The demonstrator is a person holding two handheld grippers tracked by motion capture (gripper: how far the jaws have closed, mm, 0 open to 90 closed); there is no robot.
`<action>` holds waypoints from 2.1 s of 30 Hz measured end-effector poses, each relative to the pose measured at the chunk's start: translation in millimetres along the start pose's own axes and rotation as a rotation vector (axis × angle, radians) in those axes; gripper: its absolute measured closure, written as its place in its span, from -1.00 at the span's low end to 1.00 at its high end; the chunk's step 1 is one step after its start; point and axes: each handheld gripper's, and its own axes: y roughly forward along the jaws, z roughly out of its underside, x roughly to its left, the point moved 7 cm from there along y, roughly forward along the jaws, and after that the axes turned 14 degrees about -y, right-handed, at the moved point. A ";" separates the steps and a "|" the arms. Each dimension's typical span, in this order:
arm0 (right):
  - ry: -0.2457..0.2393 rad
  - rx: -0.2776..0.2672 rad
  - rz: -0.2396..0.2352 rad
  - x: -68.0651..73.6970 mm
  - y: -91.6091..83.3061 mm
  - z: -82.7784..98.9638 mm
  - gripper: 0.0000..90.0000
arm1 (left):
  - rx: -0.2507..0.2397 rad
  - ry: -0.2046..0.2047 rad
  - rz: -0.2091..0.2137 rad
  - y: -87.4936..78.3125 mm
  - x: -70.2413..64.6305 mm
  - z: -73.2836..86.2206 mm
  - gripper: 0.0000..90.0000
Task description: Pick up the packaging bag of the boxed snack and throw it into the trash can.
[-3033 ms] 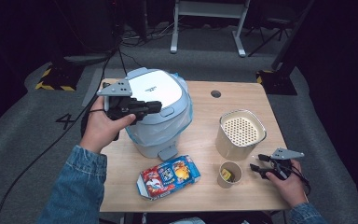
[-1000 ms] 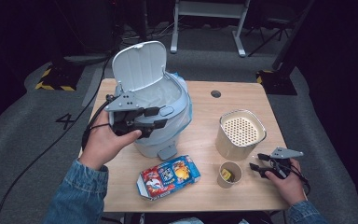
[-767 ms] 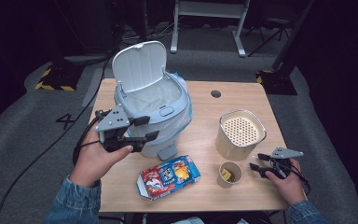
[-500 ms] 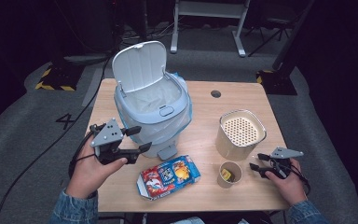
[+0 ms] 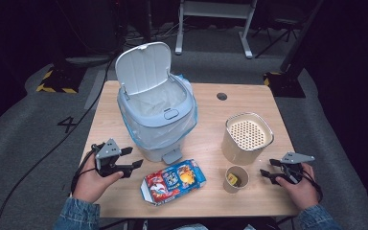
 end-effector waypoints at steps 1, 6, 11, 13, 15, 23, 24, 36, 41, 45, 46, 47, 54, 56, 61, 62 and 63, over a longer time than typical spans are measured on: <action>0.003 0.002 -0.003 0.6 -2.1 -1.0 -0.22 | 0.011 -0.008 -0.009 2.2 3.7 5.3 -0.17; 0.006 0.017 -0.032 4.3 -9.7 -6.4 -0.13 | 0.064 -0.036 -0.054 12.4 22.5 28.1 -0.19; -0.009 0.025 -0.037 6.6 -13.8 -9.6 -0.10 | 0.106 -0.072 -0.106 18.7 36.1 43.5 -0.20; -0.018 0.028 -0.040 8.5 -15.9 -11.2 -0.10 | 0.120 -0.069 -0.124 20.0 40.0 46.0 -0.20; -0.019 0.033 -0.036 10.1 -17.8 -12.3 -0.09 | 0.136 -0.064 -0.139 20.6 42.3 47.9 -0.22; 0.016 0.046 -0.038 12.7 -23.6 -14.0 -0.08 | 0.152 -0.067 -0.215 25.3 51.4 59.0 -0.41; 0.015 0.043 -0.037 13.0 -24.9 -16.0 -0.09 | 0.144 -0.069 -0.214 25.5 51.6 59.6 -0.43; 0.053 0.004 -0.051 15.8 -35.7 -40.4 -0.16 | 0.113 -0.088 -0.238 28.4 51.9 59.4 -0.50; 0.059 -0.058 -0.079 16.3 -46.5 -58.5 -0.22 | 0.113 -0.088 -0.238 28.4 51.9 59.4 -0.50; 0.051 -0.100 -0.120 25.7 -55.1 -80.2 -0.17 | 0.110 -0.088 -0.238 28.7 51.8 59.3 -0.50; 0.058 -0.106 -0.122 28.2 -55.8 -85.8 -0.13 | 0.110 -0.088 -0.238 28.6 51.8 59.3 -0.50; 0.049 -0.114 -0.127 31.6 -56.3 -92.1 -0.13 | 0.110 -0.087 -0.238 28.6 51.8 59.3 -0.50; -0.071 -0.116 -0.189 61.2 -50.2 -133.1 -0.13 | 0.109 -0.089 -0.238 28.7 51.7 59.3 -0.50; -0.099 -0.120 -0.207 71.7 -46.6 -145.8 -0.16 | 0.110 -0.088 -0.238 28.6 51.8 59.4 -0.50; -0.158 -0.111 -0.238 97.8 -34.7 -166.4 -0.25 | 0.108 -0.092 -0.240 28.7 51.6 59.4 -0.50; -0.162 -0.112 -0.243 103.6 -31.7 -170.0 -0.27 | 0.108 -0.092 -0.241 28.7 51.6 59.4 -0.50; -0.171 -0.111 -0.253 110.8 -27.6 -174.1 -0.31 | 0.108 -0.091 -0.240 28.7 51.6 59.4 -0.50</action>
